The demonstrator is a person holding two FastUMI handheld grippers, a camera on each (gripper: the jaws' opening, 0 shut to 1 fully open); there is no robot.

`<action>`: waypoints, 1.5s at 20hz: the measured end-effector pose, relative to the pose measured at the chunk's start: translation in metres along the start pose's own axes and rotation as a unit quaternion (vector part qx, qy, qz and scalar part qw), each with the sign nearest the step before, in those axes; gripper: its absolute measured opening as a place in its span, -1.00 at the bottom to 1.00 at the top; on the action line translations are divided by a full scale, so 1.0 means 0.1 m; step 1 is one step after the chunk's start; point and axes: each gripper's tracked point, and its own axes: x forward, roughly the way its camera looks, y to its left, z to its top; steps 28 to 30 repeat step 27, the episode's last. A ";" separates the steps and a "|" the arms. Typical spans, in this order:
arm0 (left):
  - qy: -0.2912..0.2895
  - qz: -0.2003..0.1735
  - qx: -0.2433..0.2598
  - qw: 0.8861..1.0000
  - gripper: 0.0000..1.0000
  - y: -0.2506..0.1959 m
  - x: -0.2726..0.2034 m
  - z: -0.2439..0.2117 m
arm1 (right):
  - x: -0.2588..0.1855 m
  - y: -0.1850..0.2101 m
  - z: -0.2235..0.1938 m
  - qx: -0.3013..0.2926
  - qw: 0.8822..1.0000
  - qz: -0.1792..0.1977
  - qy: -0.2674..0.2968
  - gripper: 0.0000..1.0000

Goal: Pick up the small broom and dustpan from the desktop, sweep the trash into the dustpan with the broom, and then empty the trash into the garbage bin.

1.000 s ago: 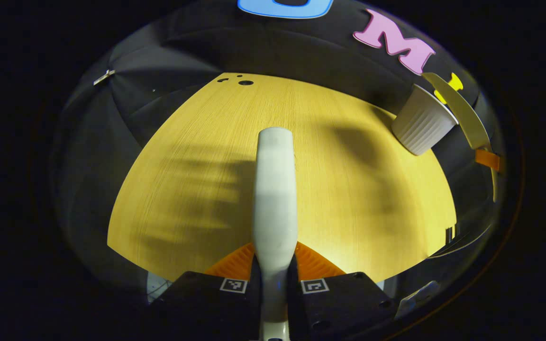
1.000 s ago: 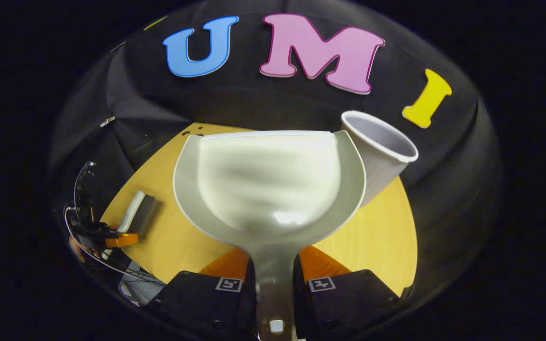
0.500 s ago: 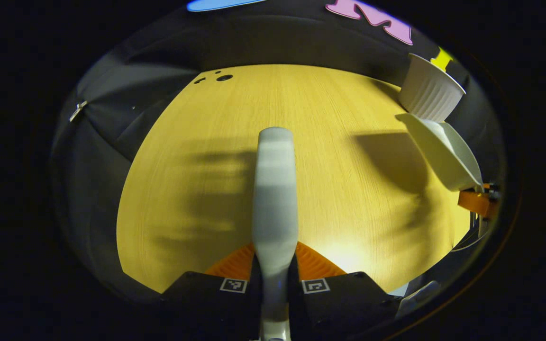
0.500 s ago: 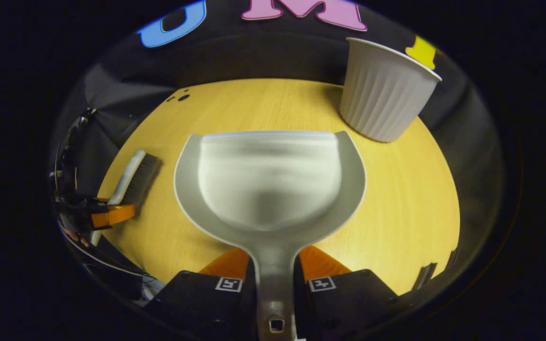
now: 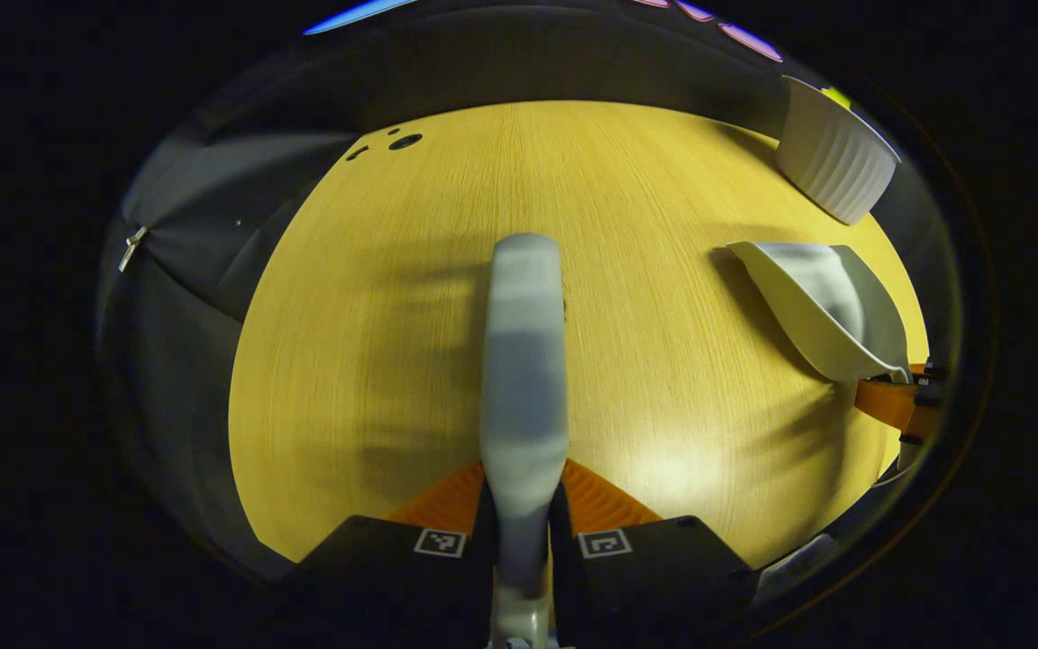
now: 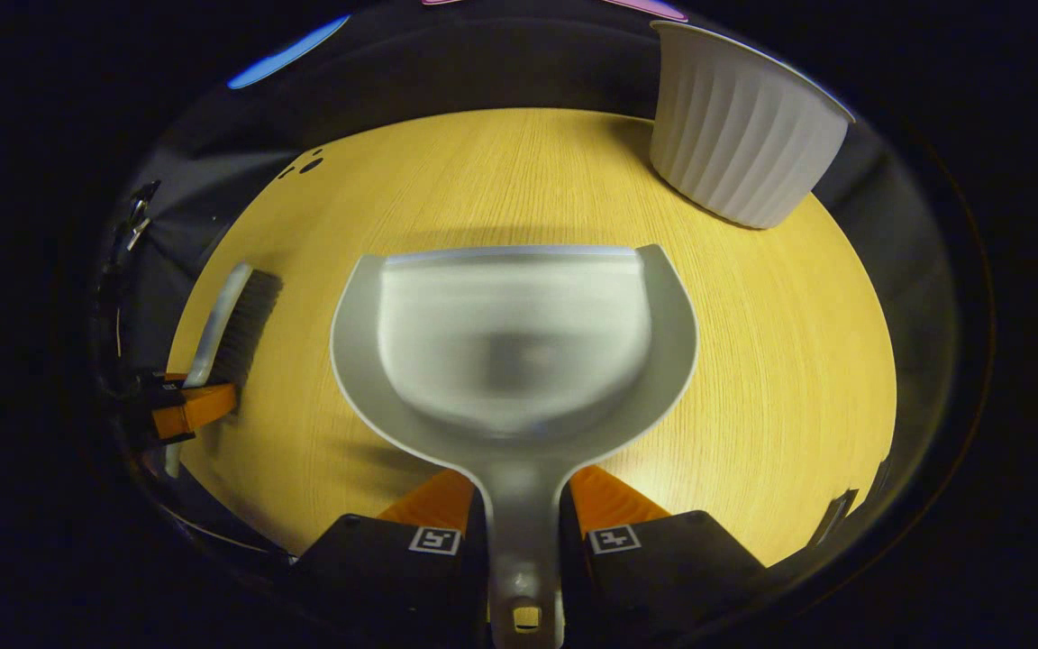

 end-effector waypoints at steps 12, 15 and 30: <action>-0.118 -0.039 -0.005 0.992 0.94 -0.20 -0.86 0.32 | -0.61 0.03 0.33 -0.002 0.997 0.036 -0.070 1.00; -0.193 -0.068 -0.010 0.979 0.94 -0.33 -1.39 0.43 | -1.10 -0.11 0.62 0.013 0.988 0.022 -0.150 0.99; -0.412 -0.067 -0.004 0.909 0.92 -0.57 -3.30 0.47 | -3.28 -0.38 0.90 0.018 0.903 -0.040 -0.428 0.99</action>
